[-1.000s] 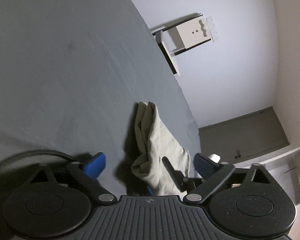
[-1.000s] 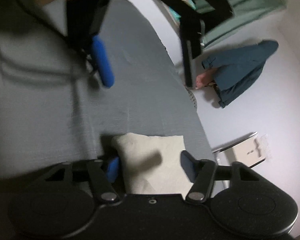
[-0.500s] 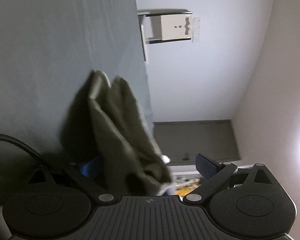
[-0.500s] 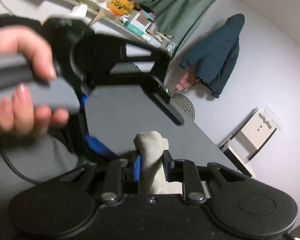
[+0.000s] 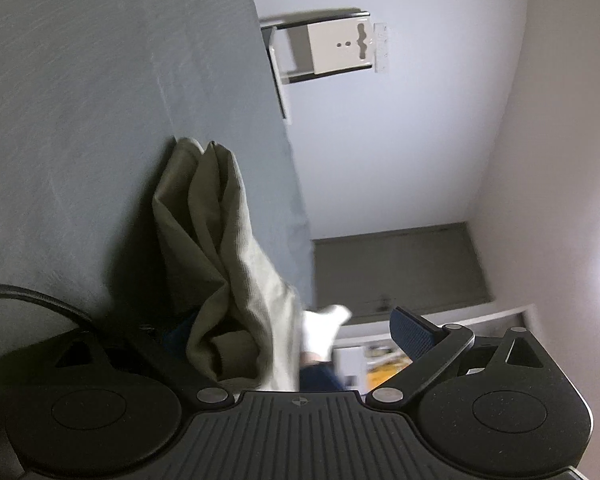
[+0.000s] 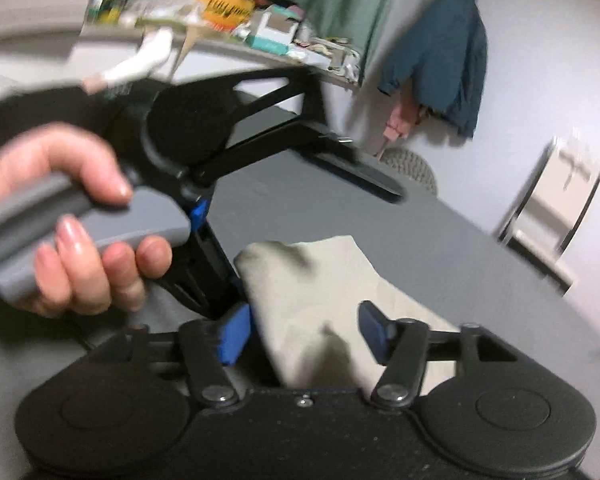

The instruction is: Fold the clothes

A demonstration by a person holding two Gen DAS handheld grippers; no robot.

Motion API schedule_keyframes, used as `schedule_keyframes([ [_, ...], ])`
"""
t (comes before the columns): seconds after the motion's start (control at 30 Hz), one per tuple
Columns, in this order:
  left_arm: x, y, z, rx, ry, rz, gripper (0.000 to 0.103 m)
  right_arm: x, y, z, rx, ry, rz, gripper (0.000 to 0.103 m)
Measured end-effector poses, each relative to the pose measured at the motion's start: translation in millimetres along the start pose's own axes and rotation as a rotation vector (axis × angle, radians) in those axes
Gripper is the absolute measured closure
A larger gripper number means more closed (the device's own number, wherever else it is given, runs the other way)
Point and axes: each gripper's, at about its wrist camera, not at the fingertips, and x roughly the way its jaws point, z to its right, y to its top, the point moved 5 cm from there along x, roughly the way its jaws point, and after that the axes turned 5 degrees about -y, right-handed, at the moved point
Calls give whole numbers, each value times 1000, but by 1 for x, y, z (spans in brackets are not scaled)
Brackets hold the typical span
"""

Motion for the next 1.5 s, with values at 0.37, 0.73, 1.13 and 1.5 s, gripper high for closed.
schedule_keyframes([
  [0.37, 26, -10, 17, 218, 349, -90, 65, 23, -46, 177, 838, 26, -130, 30],
  [0.73, 22, -8, 20, 239, 376, -53, 82, 75, -92, 195, 1252, 222, -181, 53],
  [1.13, -17, -14, 28, 325, 387, 1, 84, 75, -94, 189, 1272, 195, -96, 87],
  [1.5, -95, 43, 66, 483, 407, 159, 84, 54, -8, 170, 1087, 235, 52, 87],
])
